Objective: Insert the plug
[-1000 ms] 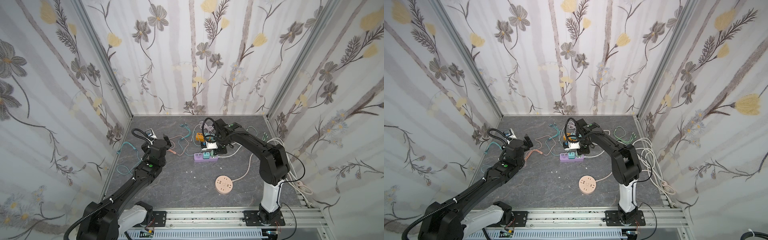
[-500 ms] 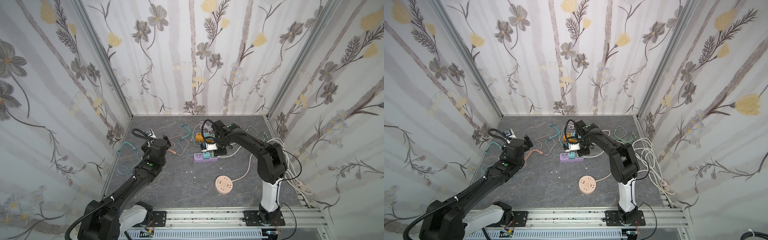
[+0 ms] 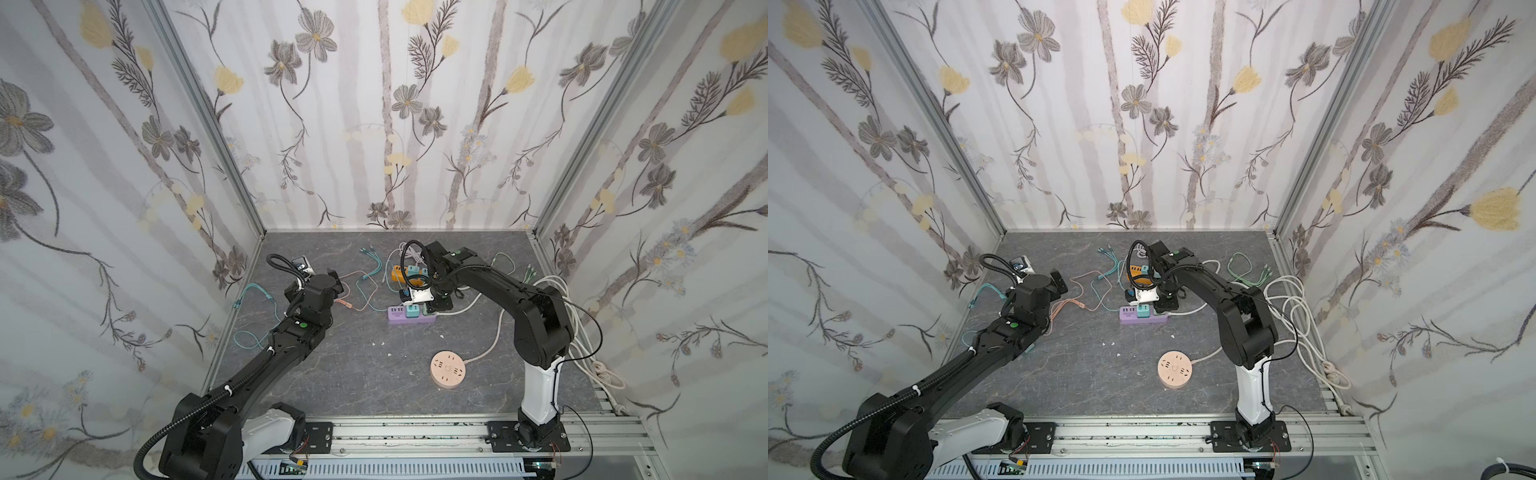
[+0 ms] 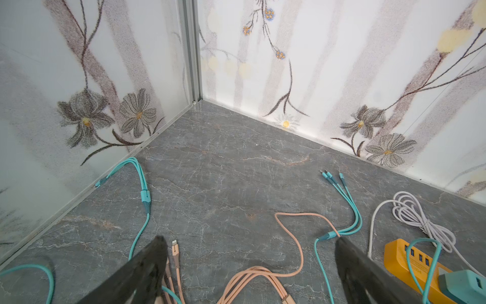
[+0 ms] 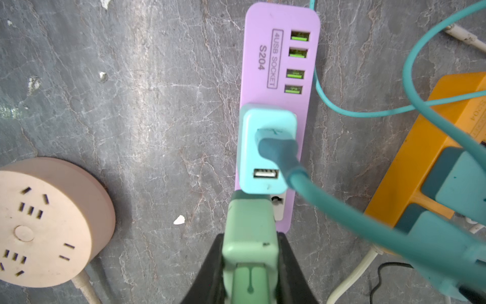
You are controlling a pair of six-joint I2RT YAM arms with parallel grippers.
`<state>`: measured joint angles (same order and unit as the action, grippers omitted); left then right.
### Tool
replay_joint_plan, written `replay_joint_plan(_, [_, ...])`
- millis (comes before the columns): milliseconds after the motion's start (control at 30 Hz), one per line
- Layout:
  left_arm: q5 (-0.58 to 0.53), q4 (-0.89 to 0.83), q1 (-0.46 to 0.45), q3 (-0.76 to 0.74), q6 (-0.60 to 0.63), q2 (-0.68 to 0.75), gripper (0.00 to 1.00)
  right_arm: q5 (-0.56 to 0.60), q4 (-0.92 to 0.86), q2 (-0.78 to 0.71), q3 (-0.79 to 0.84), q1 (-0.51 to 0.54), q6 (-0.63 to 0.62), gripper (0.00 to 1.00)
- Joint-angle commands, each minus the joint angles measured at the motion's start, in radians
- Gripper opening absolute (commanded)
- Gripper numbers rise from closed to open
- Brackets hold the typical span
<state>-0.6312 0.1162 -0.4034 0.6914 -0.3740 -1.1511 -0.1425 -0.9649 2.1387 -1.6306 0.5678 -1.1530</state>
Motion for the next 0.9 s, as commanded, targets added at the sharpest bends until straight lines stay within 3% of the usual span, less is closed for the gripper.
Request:
replay_joint_plan(0, [-0.009, -0.003, 0.005, 0.008, -0.029, -0.005, 1.00, 0.037, -0.044, -0.002, 0.001, 0.001, -0.008, 0.00])
replay_joint_plan(400, [-0.007, -0.024, 0.006, 0.006, -0.035, -0.004, 1.00, -0.003, -0.022, 0.029, -0.002, 0.009, -0.004, 0.00])
replay_joint_plan(667, [0.043, -0.040, 0.015, 0.009, -0.047, -0.007, 1.00, 0.135, -0.023, 0.142, 0.001, 0.018, 0.004, 0.00])
replay_joint_plan(867, [0.060, -0.040, 0.024, 0.010, -0.058, -0.021, 1.00, 0.128, -0.042, 0.177, 0.002, 0.002, 0.028, 0.00])
